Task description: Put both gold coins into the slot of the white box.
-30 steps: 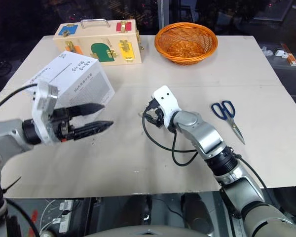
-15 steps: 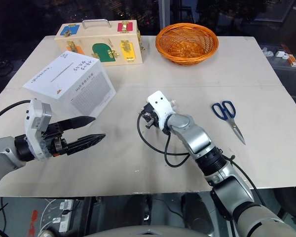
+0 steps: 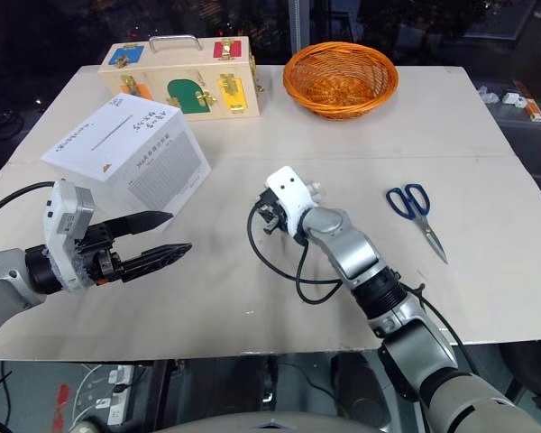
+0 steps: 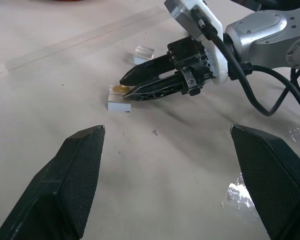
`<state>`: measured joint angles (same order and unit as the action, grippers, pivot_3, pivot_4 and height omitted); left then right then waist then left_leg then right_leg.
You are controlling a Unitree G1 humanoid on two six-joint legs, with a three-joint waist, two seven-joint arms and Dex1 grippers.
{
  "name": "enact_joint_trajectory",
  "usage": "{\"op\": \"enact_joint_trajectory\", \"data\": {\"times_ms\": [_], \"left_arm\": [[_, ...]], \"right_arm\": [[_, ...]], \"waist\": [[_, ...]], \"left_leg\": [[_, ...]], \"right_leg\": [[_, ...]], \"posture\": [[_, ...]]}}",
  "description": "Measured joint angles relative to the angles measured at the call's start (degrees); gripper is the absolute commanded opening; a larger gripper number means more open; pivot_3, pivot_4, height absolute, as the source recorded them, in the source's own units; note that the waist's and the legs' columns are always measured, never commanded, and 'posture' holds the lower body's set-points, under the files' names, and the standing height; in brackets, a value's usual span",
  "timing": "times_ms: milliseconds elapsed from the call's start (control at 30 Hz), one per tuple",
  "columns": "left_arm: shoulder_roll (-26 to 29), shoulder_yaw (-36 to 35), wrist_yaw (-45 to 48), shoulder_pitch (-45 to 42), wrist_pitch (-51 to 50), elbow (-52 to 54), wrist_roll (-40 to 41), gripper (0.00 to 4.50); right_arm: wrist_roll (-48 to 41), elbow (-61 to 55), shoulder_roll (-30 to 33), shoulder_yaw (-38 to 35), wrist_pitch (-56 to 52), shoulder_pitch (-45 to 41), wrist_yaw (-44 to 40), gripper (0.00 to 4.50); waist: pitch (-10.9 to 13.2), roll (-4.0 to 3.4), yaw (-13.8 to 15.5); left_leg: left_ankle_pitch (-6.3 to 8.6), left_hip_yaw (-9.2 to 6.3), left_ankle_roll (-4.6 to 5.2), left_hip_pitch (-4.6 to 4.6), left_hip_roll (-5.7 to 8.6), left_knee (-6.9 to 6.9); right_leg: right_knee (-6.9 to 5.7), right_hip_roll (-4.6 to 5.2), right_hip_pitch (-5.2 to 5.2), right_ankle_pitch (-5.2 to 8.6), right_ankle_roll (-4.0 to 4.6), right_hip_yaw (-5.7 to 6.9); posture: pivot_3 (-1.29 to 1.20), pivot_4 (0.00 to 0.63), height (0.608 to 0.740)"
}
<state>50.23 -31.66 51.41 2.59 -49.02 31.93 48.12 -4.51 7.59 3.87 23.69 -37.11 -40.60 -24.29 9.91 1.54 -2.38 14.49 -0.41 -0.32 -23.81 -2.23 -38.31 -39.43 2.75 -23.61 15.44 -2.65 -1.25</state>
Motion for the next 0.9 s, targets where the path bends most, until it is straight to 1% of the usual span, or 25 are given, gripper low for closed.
{"op": "enact_joint_trajectory", "data": {"times_ms": [33,67,500,533,667,700,733,767,833,900], "left_arm": [[0.0,0.0,-0.2,0.0,0.0,0.0,0.2,4.16],[0.0,0.0,-0.4,0.0,0.0,0.0,0.4,4.16],[0.0,0.1,-1.8,-0.4,0.5,0.0,1.7,4.16],[0.0,0.1,-2.3,-0.8,0.3,-0.2,2.2,4.16],[-0.5,0.6,-4.8,-4.3,-2.0,-2.5,6.2,4.16],[-0.7,0.9,-5.6,-5.9,-2.7,-3.2,7.5,4.16],[-0.8,0.9,-5.9,-6.4,-3.0,-3.6,8.0,4.16],[-1.2,1.6,-6.7,-8.5,-3.8,-4.6,9.5,4.16],[-1.5,3.0,-7.5,-11.3,-4.8,-6.1,11.3,3.55],[-2.6,6.3,-7.9,-17.1,-5.8,-8.7,13.3,2.79]], "right_arm": [[0.0,0.0,-0.1,0.0,0.0,0.0,0.0,0.43],[0.1,0.2,-0.2,-0.1,0.0,0.0,-0.1,0.05],[-0.1,0.6,-0.7,-2.2,0.2,-0.1,-1.4,0.05],[-1.2,-0.1,-0.8,-3.5,-0.3,0.0,-1.8,0.05],[-11.9,-8.2,-2.5,-13.8,-6.2,0.2,-4.5,0.05],[-15.5,-10.9,-2.5,-16.4,-8.8,0.2,-5.3,0.05],[-17.0,-12.0,-2.4,-17.3,-9.9,0.2,-5.6,0.05],[-21.1,-14.8,-1.7,-19.9,-13.2,0.3,-6.7,0.05],[-26.4,-18.6,-0.6,-22.6,-17.1,0.3,-7.9,0.0],[-33.9,-23.3,2.5,-26.5,-22.7,0.1,-9.1,0.0]], "waist": [[0.0,0.0,0.0],[0.0,0.0,0.0],[0.0,-0.01,0.0],[0.0,-0.02,0.0],[0.0,-0.02,0.2],[0.0,-0.02,0.2],[0.0,-0.02,0.2],[0.0,-0.04,0.3],[0.0,-0.04,0.4],[0.0,-0.04,0.7]], "left_leg": [[0.0,0.0,0.0,0.0,0.0,0.0],[0.0,0.0,0.0,0.0,0.0,0.0],[0.0,-0.01,0.0,0.0,0.0,0.0],[0.0,-0.02,0.0,-0.01,0.0,0.0],[0.0,-0.1,0.01,-0.02,-0.01,0.0],[0.0,-0.11,0.01,-0.03,0.0,0.0],[0.0,-0.1,0.01,-0.02,0.0,0.0],[0.0,-0.12,0.01,-0.02,0.0,0.0],[0.0,-0.13,0.01,-0.03,0.0,0.0],[0.0,-0.1,0.01,-0.03,0.03,-0.02]], "right_leg": [[0.0,0.0,0.0,0.0,0.0,0.0],[0.0,0.0,0.0,0.0,0.0,0.0],[0.01,0.0,0.0,0.0,0.0,0.0],[0.01,0.0,0.0,0.0,0.0,0.0],[0.02,0.01,0.01,0.0,0.0,0.03],[0.01,0.01,0.01,0.0,0.0,0.04],[0.02,0.01,0.02,0.0,0.0,0.03],[0.02,0.01,0.02,0.0,0.0,0.05],[0.02,0.01,0.03,0.0,0.0,0.08],[0.05,0.01,0.1,0.0,-0.01,0.13]], "posture": [[0.0,0.15,0.726],[0.0,0.15,0.726],[0.0,0.15,0.726],[0.0,0.15,0.726],[0.0,0.15,0.726],[0.0,0.15,0.726],[0.0,0.15,0.726],[0.0,0.15,0.726],[0.0,0.15,0.726],[0.0,0.15,0.726]]}}
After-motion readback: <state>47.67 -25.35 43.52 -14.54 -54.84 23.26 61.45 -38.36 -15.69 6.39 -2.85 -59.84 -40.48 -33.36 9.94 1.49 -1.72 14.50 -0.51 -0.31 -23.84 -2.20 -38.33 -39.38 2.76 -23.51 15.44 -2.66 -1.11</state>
